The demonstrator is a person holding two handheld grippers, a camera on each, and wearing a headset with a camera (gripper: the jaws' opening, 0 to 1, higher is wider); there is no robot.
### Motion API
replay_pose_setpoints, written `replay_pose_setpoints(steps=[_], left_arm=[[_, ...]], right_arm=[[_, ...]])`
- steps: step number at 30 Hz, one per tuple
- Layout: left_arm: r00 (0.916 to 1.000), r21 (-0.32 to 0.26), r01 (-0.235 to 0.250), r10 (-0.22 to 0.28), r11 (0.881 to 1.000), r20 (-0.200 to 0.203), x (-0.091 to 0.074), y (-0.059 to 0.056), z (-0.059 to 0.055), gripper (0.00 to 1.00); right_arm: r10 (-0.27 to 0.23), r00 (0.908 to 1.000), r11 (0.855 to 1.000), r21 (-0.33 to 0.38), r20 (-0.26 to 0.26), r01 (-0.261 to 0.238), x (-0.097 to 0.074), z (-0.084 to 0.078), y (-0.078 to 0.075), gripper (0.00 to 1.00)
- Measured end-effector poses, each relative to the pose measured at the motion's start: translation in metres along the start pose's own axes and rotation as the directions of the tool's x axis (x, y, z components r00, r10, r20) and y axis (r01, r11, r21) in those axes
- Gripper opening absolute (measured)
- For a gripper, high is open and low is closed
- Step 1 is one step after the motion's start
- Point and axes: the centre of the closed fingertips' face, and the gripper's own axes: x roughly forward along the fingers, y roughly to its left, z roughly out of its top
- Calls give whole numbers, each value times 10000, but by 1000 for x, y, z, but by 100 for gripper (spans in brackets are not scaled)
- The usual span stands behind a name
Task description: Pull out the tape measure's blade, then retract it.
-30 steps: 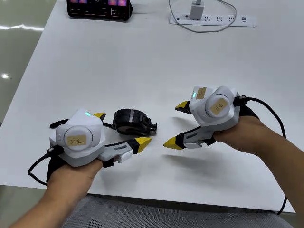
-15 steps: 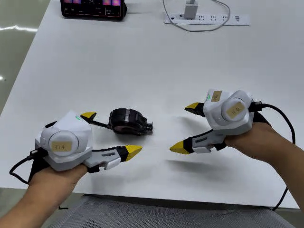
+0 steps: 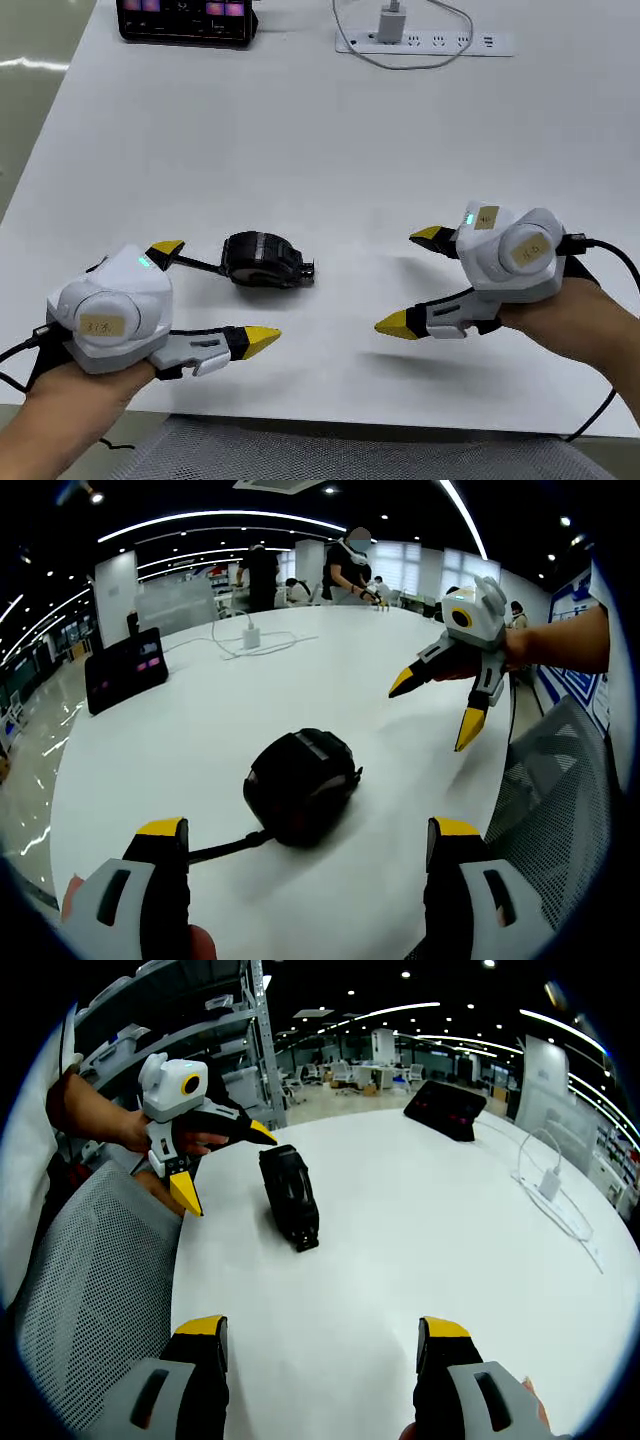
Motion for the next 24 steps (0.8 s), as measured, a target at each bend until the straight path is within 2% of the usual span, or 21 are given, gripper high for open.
replay_pose_setpoints(steps=[11,24], left_arm=[[9997,362,115,-107,9993,-208,-5,-1,-4,99],[9994,310,295,-290,9991,-176,-13,4,-6,99]], right_arm=[[-83,10000,9993,374,30,82,-11,-14,3,84],[-271,9995,9975,652,145,261,-26,-20,7,87]])
